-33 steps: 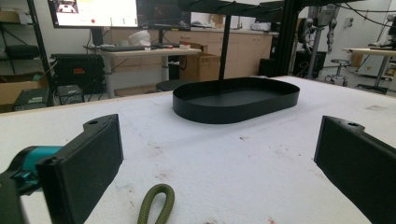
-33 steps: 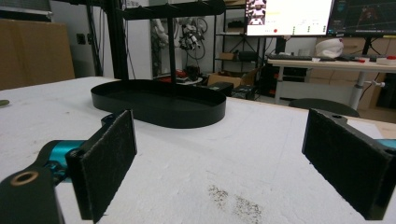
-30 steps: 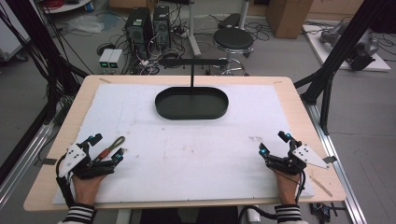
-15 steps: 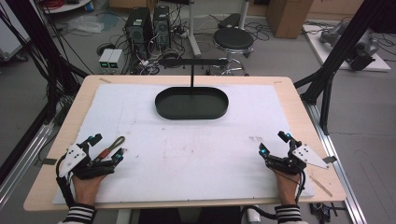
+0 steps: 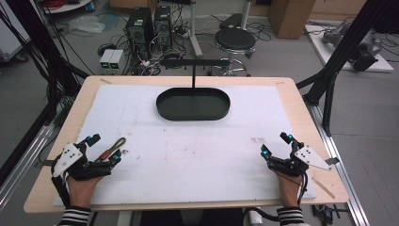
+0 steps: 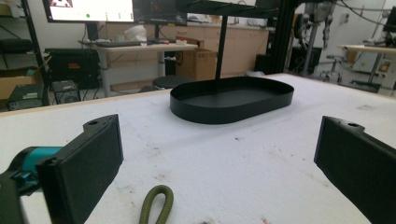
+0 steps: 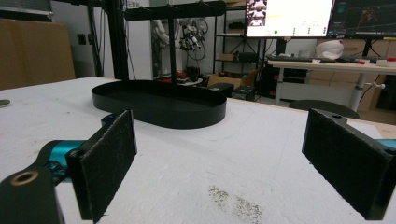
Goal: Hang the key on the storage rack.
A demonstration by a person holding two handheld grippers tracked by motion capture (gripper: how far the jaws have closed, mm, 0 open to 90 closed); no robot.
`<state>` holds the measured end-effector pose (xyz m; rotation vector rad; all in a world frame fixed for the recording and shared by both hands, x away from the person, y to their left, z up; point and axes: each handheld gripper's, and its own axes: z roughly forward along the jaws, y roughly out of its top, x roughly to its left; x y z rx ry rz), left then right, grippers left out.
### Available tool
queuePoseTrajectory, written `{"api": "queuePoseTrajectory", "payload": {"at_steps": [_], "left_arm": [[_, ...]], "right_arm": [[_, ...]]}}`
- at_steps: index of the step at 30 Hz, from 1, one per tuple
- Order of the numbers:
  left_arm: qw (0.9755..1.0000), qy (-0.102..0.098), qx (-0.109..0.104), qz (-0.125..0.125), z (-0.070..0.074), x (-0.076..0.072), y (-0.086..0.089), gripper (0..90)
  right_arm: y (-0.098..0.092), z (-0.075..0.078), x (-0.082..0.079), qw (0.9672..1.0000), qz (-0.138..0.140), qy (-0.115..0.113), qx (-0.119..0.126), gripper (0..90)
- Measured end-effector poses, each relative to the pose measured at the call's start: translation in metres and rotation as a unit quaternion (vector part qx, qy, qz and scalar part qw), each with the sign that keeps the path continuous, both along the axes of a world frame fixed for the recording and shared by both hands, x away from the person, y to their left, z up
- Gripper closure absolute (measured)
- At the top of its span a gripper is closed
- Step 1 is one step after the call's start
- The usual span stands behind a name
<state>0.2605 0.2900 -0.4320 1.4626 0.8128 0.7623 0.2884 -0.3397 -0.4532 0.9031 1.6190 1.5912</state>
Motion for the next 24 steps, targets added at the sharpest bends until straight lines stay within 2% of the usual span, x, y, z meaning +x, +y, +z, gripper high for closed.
{"api": "queuePoseTrajectory", "payload": {"at_steps": [2, 5, 8, 11, 13, 15, 16, 18, 20, 21, 22, 24], "left_arm": [[1.0, 0.0, 0.008, 0.005, 0.004, -0.001, 0.002, 1.7], [0.9998, -0.001, 0.021, -0.003, 0.016, 0.0, 0.007, 1.7], [0.9991, 0.012, 0.04, -0.009, 0.027, 0.001, 0.01, 1.7], [0.9967, 0.034, 0.071, -0.019, 0.038, 0.005, 0.013, 1.7], [0.9959, 0.039, 0.078, -0.023, 0.041, 0.006, 0.014, 1.7], [0.9927, 0.055, 0.104, -0.027, 0.048, 0.01, 0.015, 1.7], [0.9927, 0.055, 0.104, -0.027, 0.048, 0.01, 0.015, 1.7], [0.99, 0.067, 0.121, -0.029, 0.053, 0.013, 0.016, 1.7], [0.9861, 0.082, 0.141, -0.032, 0.057, 0.016, 0.017, 1.7], [0.9814, 0.1, 0.16, -0.036, 0.061, 0.019, 0.018, 1.7], [0.9814, 0.1, 0.16, -0.036, 0.061, 0.019, 0.018, 1.7], [0.9776, 0.115, 0.172, -0.038, 0.066, 0.021, 0.02, 1.7]], "right_arm": [[0.0, 0.0, 0.0, 1.0, 0.0, 0.0, 0.0, 9.1], [0.0, 0.0, 0.0, 1.0, 0.0, 0.0, 0.001, 9.1], [0.0, 0.0, 0.0, 1.0, 0.0, 0.0, 0.0, 9.1], [0.0, 0.0, 0.0, 1.0, 0.0, 0.001, 0.001, 9.1], [0.0, 0.0, 0.0, 1.0, 0.0, 0.0, 0.002, 9.1], [0.0, 0.0, 0.0, 1.0, 0.0, 0.0, 0.001, 9.1], [0.0, 0.0, 0.0, 1.0, 0.0, 0.0, 0.001, 9.1], [0.0, 0.0, 0.0, 1.0, 0.0, 0.0, 0.001, 9.1], [0.0, 0.0, 0.0, 1.0, 0.0, 0.0, 0.001, 9.1], [0.0, 0.0, 0.0, 1.0, 0.0, 0.001, 0.0, 9.1], [0.0, 0.0, 0.0, 1.0, 0.0, 0.0, -0.001, 9.1], [0.0, 0.0, 0.0, 1.0, 0.0, -0.001, 0.0, 9.1]]}}
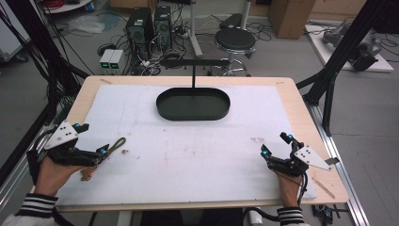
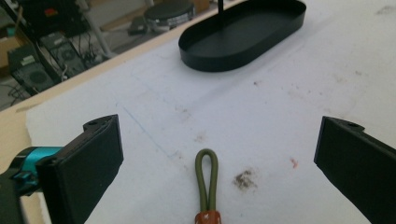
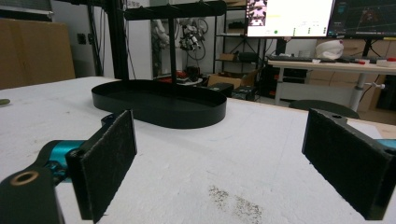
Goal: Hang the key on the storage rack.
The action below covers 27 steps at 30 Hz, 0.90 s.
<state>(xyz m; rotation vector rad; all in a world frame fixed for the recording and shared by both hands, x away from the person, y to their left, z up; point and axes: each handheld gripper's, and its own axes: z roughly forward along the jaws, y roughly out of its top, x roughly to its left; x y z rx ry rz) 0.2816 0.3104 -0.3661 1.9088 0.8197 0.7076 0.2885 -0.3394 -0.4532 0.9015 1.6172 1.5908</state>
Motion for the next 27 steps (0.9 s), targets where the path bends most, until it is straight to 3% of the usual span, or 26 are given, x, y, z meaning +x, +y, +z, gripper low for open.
{"api": "queuePoseTrajectory", "payload": {"at_steps": [3, 5, 6, 9, 14, 16, 19, 20, 21, 22, 23, 27], "left_arm": [[0.9999, 0.016, 0.005, 0.003, 0.006, 0.005, 0.005, 1.7], [0.9987, 0.043, 0.025, 0.009, 0.008, 0.012, 0.01, 1.7], [0.9987, 0.043, 0.025, 0.009, 0.008, 0.012, 0.01, 1.7], [0.9959, 0.076, 0.046, 0.012, 0.009, 0.02, 0.014, 1.7], [0.9935, 0.097, 0.058, 0.012, 0.01, 0.026, 0.015, 1.7], [0.9904, 0.118, 0.072, 0.008, 0.009, 0.03, 0.013, 1.7], [0.9886, 0.127, 0.081, 0.009, 0.007, 0.032, 0.011, 1.7], [0.9863, 0.14, 0.087, 0.011, 0.005, 0.034, 0.01, 1.7], [0.9863, 0.14, 0.087, 0.011, 0.005, 0.034, 0.01, 1.7], [0.9842, 0.149, 0.095, 0.01, 0.003, 0.036, 0.009, 1.7], [0.9842, 0.149, 0.095, 0.01, 0.003, 0.036, 0.009, 1.7], [0.9801, 0.166, 0.108, 0.011, 0.0, 0.039, 0.007, 3.3]], "right_arm": [[0.0, 0.0, 0.0, 1.0, 0.0, -0.001, -0.001, 9.1], [0.0, 0.0, 0.0, 1.0, -0.001, -0.003, -0.003, 9.1], [0.0, 0.0, 0.0, 1.0, 0.0, -0.004, -0.003, 9.1], [0.0, 0.0, 0.0, 1.0, 0.0, -0.001, -0.002, 9.1], [0.0, 0.0, 0.0, 1.0, 0.0, -0.003, -0.003, 9.1], [0.0, 0.0, 0.0, 1.0, 0.0, -0.003, -0.003, 9.1], [0.0, 0.0, 0.0, 1.0, 0.001, -0.002, -0.002, 9.1], [0.0, 0.0, 0.0, 1.0, -0.001, -0.001, -0.002, 9.1], [0.0, 0.0, 0.0, 1.0, -0.001, -0.001, -0.002, 9.1], [0.0, 0.0, 0.0, 1.0, 0.001, -0.003, -0.002, 9.1], [0.0, 0.0, 0.0, 1.0, 0.001, -0.003, -0.002, 9.1], [0.0, 0.0, 0.0, 1.0, 0.0, -0.002, -0.003, 9.1]]}}
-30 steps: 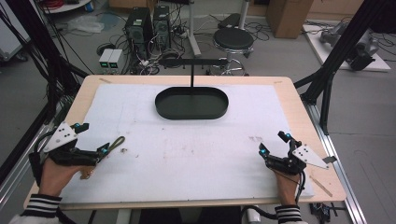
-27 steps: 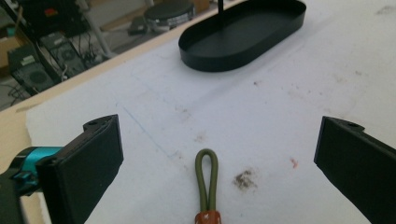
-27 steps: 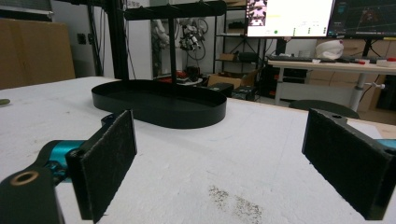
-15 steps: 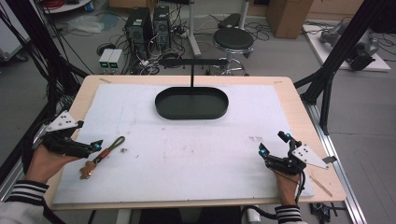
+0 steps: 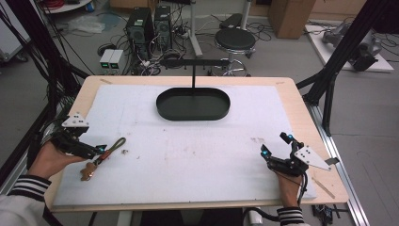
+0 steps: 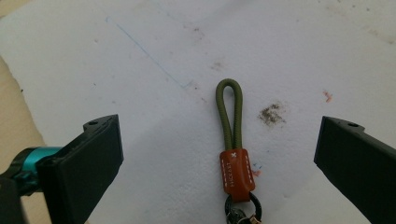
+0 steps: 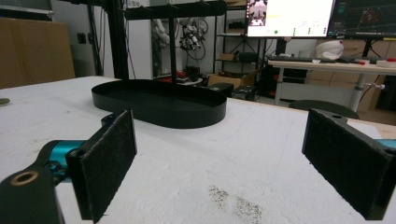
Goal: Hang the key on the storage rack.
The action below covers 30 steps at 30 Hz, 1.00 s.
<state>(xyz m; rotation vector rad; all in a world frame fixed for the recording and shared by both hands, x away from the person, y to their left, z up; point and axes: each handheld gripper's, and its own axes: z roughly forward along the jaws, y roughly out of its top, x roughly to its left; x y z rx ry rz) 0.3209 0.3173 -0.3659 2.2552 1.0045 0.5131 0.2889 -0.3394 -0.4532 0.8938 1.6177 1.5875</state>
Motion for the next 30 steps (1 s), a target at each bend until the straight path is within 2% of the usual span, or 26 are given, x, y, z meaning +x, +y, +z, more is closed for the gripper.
{"api": "queuePoseTrajectory", "payload": {"at_steps": [1, 3, 7, 9, 12, 17, 20, 21, 22, 23, 24, 30], "left_arm": [[0.9999, 0.011, 0.006, -0.001, -0.001, 0.002, -0.001, 6.6], [0.9998, 0.016, 0.008, 0.003, -0.001, 0.003, -0.001, 10.8], [0.9989, 0.039, 0.026, 0.008, -0.004, 0.008, -0.005, 10.8], [0.9986, 0.045, 0.026, 0.006, -0.005, 0.009, -0.006, 10.9], [0.9972, 0.064, 0.037, 0.005, -0.01, 0.013, -0.008, 11.8], [0.996, 0.078, 0.045, 0.002, -0.013, 0.015, -0.01, 13.8], [0.9944, 0.092, 0.053, -0.002, -0.017, 0.017, -0.012, 13.8], [0.9926, 0.105, 0.06, -0.003, -0.018, 0.018, -0.014, 14.5], [0.9926, 0.105, 0.06, -0.003, -0.018, 0.018, -0.014, 14.9], [0.9913, 0.117, 0.06, -0.005, -0.021, 0.019, -0.015, 15.4], [0.9913, 0.117, 0.06, -0.005, -0.021, 0.019, -0.015, 16.1], [0.9868, 0.149, 0.065, -0.005, -0.025, 0.024, -0.017, 17.6]], "right_arm": [[0.0, 0.0, 0.0, 1.0, 0.0, 0.0, 0.0, 9.1], [0.0, 0.0, 0.0, 1.0, 0.0, 0.0, 0.0, 9.1], [0.0, 0.0, 0.0, 1.0, 0.0, 0.0, 0.001, 9.1], [0.0, 0.0, 0.0, 1.0, -0.001, 0.001, 0.0, 9.1], [0.0, 0.0, 0.0, 1.0, 0.0, 0.002, 0.001, 9.1], [0.0, 0.0, 0.0, 1.0, 0.0, 0.002, 0.002, 9.1], [0.0, 0.0, 0.0, 1.0, 0.0, 0.002, 0.002, 9.1], [0.0, 0.0, 0.0, 1.0, 0.0, 0.002, 0.002, 9.1], [0.0, 0.0, 0.0, 1.0, 0.0, 0.002, 0.002, 9.1], [0.0, 0.0, 0.0, 1.0, 0.0, 0.002, 0.002, 9.1], [0.0, 0.0, 0.0, 1.0, 0.0, 0.002, 0.002, 9.1], [0.0, 0.0, 0.0, 1.0, 0.0, 0.002, 0.003, 9.1]]}}
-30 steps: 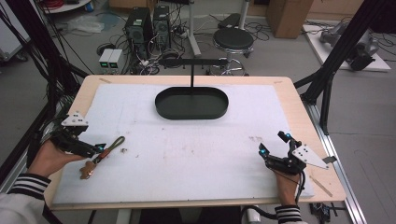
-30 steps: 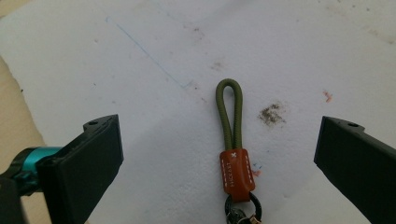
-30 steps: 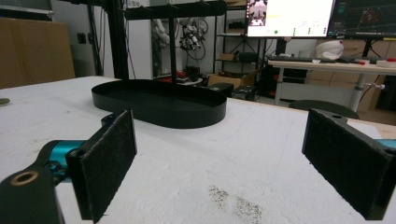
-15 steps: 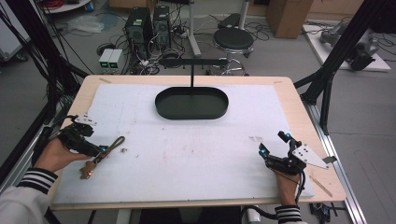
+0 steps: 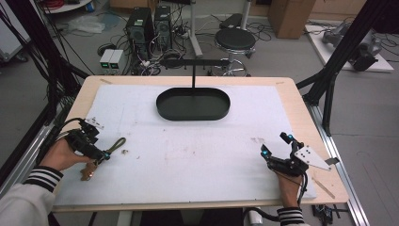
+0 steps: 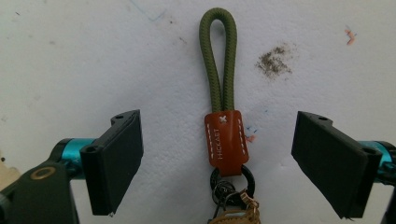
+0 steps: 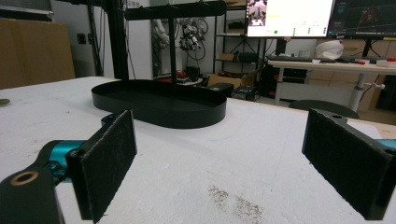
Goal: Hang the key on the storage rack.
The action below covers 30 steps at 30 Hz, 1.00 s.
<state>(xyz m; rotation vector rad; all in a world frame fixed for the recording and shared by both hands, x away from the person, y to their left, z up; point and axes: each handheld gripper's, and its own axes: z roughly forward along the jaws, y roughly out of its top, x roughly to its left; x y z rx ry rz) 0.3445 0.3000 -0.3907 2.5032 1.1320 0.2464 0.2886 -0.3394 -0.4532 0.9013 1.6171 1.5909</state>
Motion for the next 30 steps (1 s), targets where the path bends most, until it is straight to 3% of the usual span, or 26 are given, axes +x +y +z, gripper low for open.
{"api": "queuePoseTrajectory", "payload": {"at_steps": [8, 16, 17, 21, 30], "left_arm": [[0.999, 0.044, 0.01, 0.002, -0.005, 0.005, -0.005, 21.0], [0.9979, 0.062, 0.017, 0.011, -0.008, 0.008, -0.006, 27.1], [0.9977, 0.06, 0.028, 0.015, -0.009, 0.009, -0.007, 26.9], [0.9973, 0.064, 0.034, 0.013, -0.011, 0.009, -0.008, 30.4], [0.9967, 0.074, 0.032, 0.011, -0.012, 0.009, -0.01, 39.9]], "right_arm": [[0.0, 0.0, 0.0, 1.0, 0.0, 0.002, 0.0, 9.1], [0.0, 0.0, 0.0, 1.0, 0.0, 0.003, 0.0, 9.1], [0.0, 0.0, 0.0, 1.0, 0.0, 0.002, 0.0, 9.1], [0.0, 0.0, 0.0, 1.0, 0.0, 0.002, 0.0, 9.1], [0.0, 0.0, 0.0, 1.0, 0.0, 0.002, 0.001, 9.1]]}}
